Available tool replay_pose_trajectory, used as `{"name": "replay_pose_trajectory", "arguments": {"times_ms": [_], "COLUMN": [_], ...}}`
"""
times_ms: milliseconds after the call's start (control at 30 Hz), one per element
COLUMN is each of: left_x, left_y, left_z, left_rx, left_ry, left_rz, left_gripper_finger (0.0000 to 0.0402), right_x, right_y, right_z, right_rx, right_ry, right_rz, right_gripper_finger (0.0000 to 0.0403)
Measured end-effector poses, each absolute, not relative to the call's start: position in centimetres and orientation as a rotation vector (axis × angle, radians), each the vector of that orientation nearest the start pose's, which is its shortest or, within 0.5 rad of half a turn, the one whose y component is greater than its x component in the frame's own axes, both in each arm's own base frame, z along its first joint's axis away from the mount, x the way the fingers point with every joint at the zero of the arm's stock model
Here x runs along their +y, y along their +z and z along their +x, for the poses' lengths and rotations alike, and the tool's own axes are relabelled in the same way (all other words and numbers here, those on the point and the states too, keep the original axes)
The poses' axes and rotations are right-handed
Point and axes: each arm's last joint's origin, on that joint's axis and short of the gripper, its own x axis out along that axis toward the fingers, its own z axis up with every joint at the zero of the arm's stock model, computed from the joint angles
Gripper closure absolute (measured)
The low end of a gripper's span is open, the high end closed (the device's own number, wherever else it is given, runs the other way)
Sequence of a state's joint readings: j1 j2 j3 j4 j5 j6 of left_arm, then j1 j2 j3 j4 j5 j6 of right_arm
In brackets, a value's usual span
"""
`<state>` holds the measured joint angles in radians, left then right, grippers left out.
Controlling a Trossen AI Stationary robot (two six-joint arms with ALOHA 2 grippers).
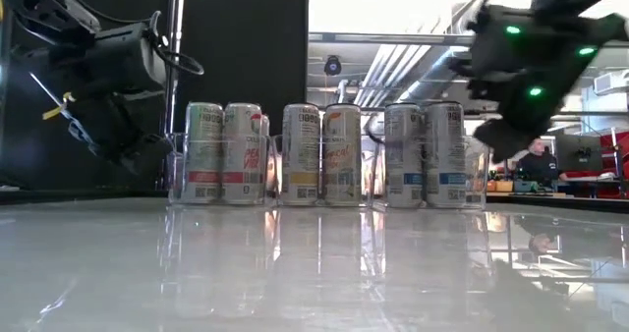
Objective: Sort soda cans
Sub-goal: Move the bottom left transparent bin to the left side of the top middle transparent bin, then return to Home Position
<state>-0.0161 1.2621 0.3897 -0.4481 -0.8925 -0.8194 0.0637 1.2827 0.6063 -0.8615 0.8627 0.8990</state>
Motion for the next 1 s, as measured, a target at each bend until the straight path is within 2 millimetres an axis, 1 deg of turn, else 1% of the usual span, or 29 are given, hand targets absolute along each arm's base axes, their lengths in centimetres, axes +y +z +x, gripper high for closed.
{"name": "replay_pose_trajectory", "arguments": {"times_ms": [67, 167, 267, 367, 500, 600, 733, 867, 1000], "left_x": [2.1, 2.0, 1.9, 1.7, 1.5, 1.2, 0.6, -0.2, -1.6], "left_y": [12.3, 12.3, 12.2, 12.2, 12.3, 12.3, 13.0, 14.5, 16.4], "left_z": [16.6, 16.5, 16.5, 16.5, 16.5, 16.4, 16.4, 16.4, 16.8], "left_rx": [0.808, 0.816, 0.827, 0.825, 0.817, 0.815, 0.852, 0.913, 0.955], "left_ry": [1.143, 1.143, 1.13, 1.124, 1.119, 1.109, 1.105, 1.111, 1.061], "left_rz": [-0.079, -0.075, -0.075, -0.068, -0.065, -0.07, -0.069, -0.076, -0.07], "left_gripper_finger": [0.0401, 0.0401, 0.0401, 0.0401, 0.0401, 0.0401, 0.0401, 0.0401, 0.0401], "right_x": [-1.8, -2.8, -3.8, -4.6, -4.9, -4.6, -3.9, -2.7, -0.8], "right_y": [16.2, 16.0, 16.2, 16.4, 16.6, 16.6, 16.8, 17.6, 18.5], "right_z": [18.7, 19.6, 20.0, 20.0, 19.9, 19.6, 18.4, 16.4, 14.6], "right_rx": [0.981, 1.007, 0.983, 0.982, 0.991, 1.004, 1.039, 1.038, 1.03], "right_ry": [-1.061, -0.962, -0.973, -1.003, -1.022, -1.027, -1.058, -1.113, -1.074], "right_rz": [-0.01, -0.053, -0.052, -0.065, -0.112, -0.115, -0.079, 0.03, 0.163], "right_gripper_finger": [0.0358, 0.0363, 0.0364, 0.0364, 0.0364, 0.0364, 0.0364, 0.0364, 0.0364]}}
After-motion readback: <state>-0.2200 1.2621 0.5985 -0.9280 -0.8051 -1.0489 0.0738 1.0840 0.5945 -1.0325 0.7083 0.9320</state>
